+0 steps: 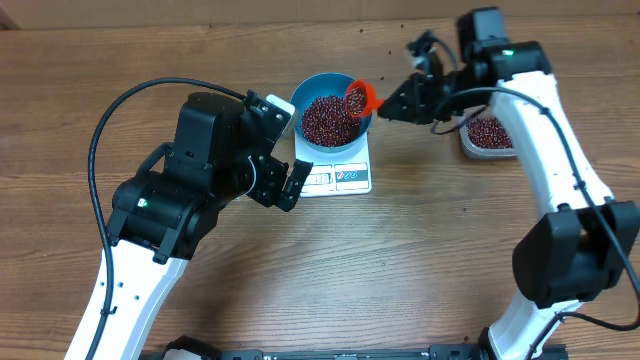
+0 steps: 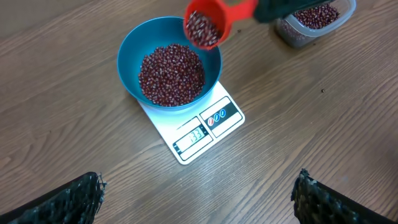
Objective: Scoop item into bowl and weigh 150g on scale
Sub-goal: 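Lift the scoop with a small load and carry it over the bowl, then tilt the scoop slowly to trickle beans into the blue bowl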
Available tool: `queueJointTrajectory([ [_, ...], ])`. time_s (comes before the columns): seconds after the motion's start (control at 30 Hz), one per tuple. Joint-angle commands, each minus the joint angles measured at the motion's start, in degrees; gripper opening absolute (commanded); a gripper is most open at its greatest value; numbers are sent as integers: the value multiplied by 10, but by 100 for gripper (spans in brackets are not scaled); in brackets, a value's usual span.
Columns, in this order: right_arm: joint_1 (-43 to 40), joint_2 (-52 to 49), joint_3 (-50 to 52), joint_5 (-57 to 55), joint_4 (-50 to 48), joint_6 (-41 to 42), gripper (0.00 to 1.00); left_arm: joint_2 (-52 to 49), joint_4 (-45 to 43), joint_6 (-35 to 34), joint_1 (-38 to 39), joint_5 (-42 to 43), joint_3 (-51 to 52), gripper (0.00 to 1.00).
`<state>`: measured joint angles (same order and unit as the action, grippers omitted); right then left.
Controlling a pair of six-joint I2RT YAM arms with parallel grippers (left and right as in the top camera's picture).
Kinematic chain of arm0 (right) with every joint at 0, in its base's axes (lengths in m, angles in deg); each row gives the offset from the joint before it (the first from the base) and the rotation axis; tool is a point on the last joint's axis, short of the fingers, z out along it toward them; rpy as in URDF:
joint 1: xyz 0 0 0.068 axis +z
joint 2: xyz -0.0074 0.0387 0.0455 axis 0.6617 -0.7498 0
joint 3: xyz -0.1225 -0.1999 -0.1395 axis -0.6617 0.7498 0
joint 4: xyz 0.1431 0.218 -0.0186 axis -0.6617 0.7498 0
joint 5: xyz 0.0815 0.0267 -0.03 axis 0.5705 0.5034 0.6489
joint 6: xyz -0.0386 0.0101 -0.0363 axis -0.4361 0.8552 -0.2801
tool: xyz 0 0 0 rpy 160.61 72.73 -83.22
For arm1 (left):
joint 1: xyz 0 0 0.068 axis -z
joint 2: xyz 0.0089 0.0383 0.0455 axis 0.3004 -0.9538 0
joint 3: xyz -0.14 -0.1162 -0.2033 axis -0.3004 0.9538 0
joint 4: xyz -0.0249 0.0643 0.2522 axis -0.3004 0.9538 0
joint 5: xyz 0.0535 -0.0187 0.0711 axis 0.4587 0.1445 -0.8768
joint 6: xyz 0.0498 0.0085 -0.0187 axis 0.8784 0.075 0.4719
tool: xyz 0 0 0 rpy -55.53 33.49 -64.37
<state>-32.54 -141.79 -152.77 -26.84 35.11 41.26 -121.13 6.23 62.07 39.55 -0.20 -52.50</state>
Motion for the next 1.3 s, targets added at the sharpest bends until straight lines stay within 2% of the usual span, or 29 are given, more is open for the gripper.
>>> queueJointTrajectory([
  [0.0,34,20,-40,-138,1,35,4,-2,0,-3,-3,-4,-10,100],
  [0.23,86,20,-74,-239,7,38,4,-2,0,-3,-3,-4,-10,100],
  [0.63,130,20,-78,-326,6,33,4,-2,0,-3,-3,-4,-10,99],
  [1.27,144,20,-78,-366,-19,15,4,-2,0,-3,-3,-4,-10,100],
])
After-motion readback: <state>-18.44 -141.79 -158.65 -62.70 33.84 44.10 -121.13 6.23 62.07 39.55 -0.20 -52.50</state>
